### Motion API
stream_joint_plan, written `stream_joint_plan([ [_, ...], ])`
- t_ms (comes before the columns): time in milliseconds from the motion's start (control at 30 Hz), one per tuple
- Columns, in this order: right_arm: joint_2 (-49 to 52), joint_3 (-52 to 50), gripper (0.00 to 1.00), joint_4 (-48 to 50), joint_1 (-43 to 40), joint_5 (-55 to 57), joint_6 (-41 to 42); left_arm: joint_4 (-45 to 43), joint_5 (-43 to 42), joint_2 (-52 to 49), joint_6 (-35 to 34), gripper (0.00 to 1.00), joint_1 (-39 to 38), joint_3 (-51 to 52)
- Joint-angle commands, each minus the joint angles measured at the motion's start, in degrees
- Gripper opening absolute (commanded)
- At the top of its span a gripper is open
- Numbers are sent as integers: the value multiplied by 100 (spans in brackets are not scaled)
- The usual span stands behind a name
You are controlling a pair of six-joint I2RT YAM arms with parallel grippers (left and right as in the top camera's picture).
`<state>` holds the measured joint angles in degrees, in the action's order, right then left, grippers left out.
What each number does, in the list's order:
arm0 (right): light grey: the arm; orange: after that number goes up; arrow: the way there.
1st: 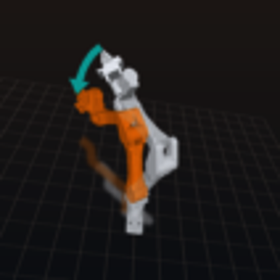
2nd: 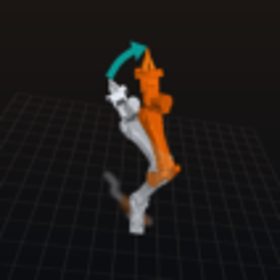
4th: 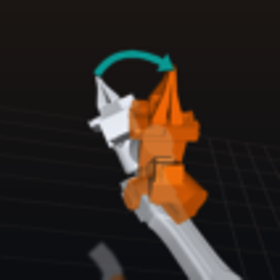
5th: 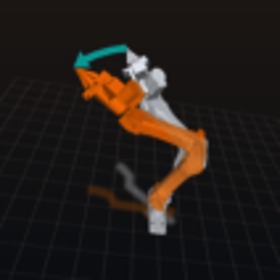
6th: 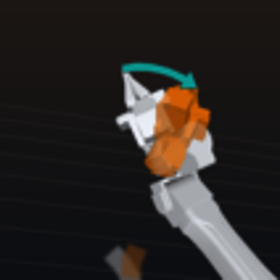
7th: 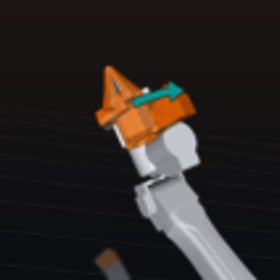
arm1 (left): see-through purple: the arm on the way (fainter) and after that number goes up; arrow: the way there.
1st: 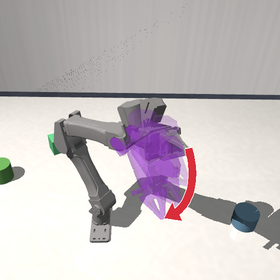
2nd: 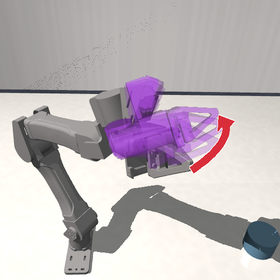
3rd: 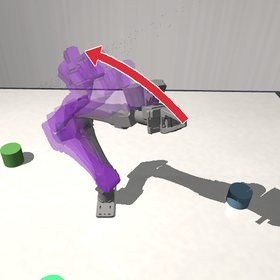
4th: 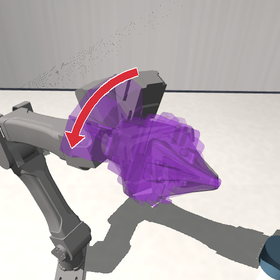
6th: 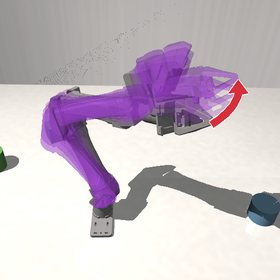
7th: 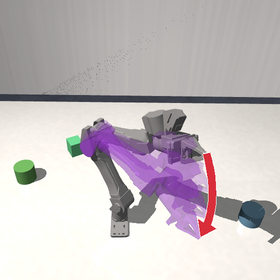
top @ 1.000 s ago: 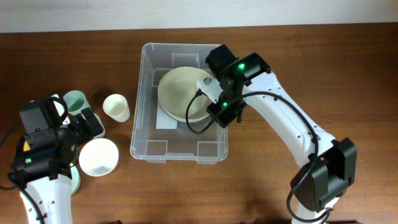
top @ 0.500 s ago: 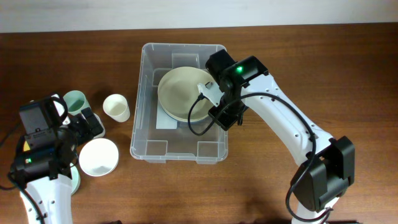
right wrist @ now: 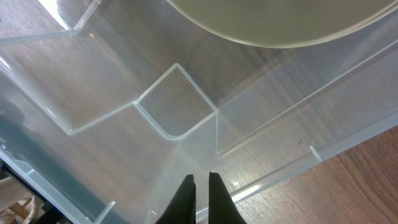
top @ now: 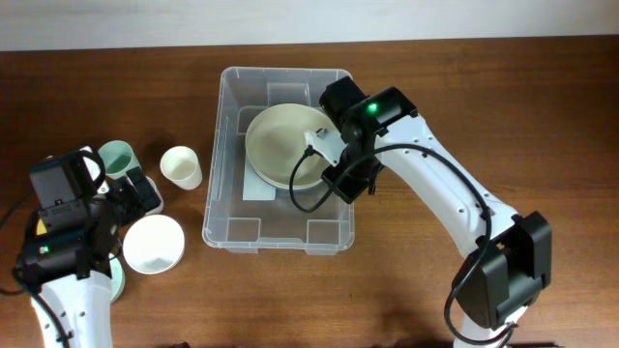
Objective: Pack container
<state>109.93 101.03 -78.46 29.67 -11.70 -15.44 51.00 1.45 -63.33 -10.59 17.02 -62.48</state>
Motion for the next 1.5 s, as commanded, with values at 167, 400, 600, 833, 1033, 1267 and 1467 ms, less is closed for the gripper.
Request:
stream_joint_plan([
  [167,83,-535,4,214,-17,37,-7,-17,-61,17,-68,99,31,-101],
  [400,70,-533,4,284,-17,723,389,-17,-61,17,-70,99,31,-101],
  [600,70,-168,4,350,-7,354,66,-44,-61,17,-70,99,31,-101],
  [833,70,796,4,1670,72,330,-90,-13,-61,57,249,99,31,-177],
  [1033,214,793,4,2396,507,334,-560,772,531,50,404,99,31,-1392],
  [1267,848,791,4,2492,1075,332,-557,955,531,-11,400,99,31,-1700],
  [1467,1126,789,4,2540,1241,330,-553,957,531,-92,402,99,31,-1700],
])
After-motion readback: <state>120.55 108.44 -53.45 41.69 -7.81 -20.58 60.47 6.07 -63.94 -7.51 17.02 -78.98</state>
